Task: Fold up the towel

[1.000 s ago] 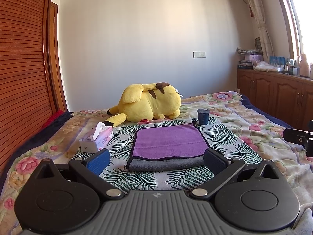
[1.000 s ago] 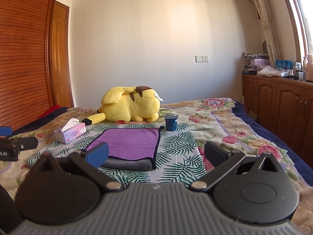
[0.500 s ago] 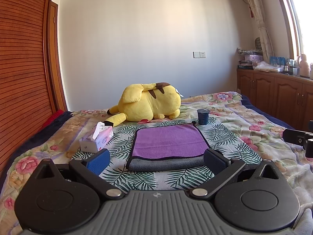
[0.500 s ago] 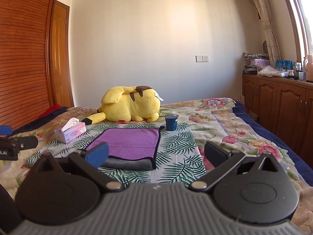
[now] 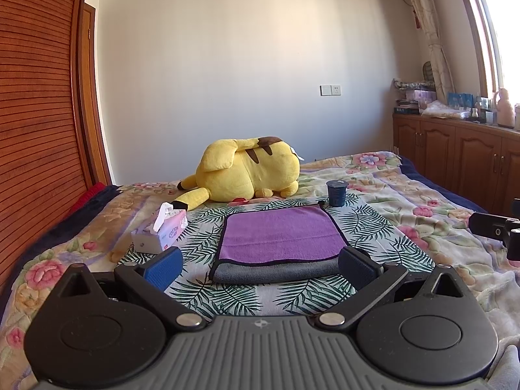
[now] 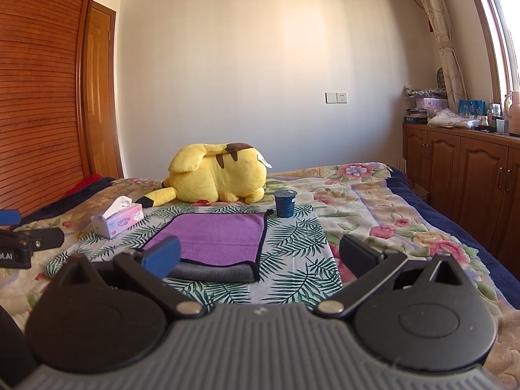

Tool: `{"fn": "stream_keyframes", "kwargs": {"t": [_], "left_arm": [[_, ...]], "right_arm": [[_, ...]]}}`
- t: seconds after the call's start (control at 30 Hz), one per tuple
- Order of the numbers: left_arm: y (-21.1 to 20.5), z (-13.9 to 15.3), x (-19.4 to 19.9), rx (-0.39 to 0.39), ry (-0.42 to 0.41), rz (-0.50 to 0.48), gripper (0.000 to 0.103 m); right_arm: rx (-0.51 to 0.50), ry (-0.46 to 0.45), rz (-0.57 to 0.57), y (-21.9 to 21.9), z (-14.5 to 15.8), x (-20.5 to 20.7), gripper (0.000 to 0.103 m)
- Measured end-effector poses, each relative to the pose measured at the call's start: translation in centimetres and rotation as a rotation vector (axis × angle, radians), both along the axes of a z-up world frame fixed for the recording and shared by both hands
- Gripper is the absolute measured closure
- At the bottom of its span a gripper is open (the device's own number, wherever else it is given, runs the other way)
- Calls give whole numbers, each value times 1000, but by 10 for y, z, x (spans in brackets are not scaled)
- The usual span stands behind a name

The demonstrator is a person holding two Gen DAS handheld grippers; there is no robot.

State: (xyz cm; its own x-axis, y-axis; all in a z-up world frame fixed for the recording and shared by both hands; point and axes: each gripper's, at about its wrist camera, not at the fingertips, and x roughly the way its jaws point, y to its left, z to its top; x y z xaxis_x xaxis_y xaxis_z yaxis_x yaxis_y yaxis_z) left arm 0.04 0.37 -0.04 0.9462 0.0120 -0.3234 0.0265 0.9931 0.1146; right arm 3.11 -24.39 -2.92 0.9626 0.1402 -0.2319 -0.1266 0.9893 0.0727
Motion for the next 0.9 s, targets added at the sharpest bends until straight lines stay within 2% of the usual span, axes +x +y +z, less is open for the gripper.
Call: {"fn": "stream_keyframes", "kwargs": {"t": [0.37, 0.9], "left_arm": [[-2, -1, 0, 1, 9, -5, 16], [8, -15, 35, 3, 115, -42, 16]], "right_arm": [[-5, 6, 1, 1, -1, 0, 0], [-15, 99, 67, 18, -13, 30, 0]]}}
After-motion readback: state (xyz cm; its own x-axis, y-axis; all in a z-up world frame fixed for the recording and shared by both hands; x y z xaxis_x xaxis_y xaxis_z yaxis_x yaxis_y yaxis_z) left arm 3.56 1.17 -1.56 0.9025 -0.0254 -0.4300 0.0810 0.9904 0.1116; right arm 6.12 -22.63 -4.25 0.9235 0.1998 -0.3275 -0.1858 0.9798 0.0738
